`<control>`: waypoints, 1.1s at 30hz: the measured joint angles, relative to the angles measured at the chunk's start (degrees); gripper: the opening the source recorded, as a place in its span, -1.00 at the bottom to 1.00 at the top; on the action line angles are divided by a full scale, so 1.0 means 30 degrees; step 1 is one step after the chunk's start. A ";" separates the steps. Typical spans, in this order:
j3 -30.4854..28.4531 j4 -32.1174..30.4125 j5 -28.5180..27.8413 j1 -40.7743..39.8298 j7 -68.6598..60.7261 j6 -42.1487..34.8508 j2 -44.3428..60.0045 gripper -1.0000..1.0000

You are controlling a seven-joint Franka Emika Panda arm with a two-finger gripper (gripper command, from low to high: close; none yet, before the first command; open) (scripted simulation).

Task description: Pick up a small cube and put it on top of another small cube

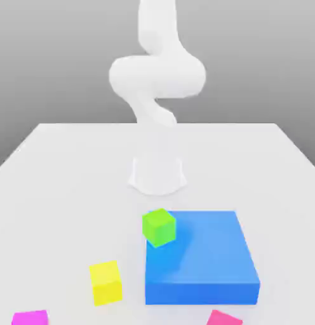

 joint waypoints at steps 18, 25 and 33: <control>0.3714 0.0706 -0.3426 -0.1783 0.9095 0.3046 1.2590 0.00; 0.3743 0.0944 -0.3925 -0.1112 1.2026 0.4319 1.7304 0.00; 0.3331 0.1447 -0.3825 -0.0121 1.4097 0.6742 2.2540 0.00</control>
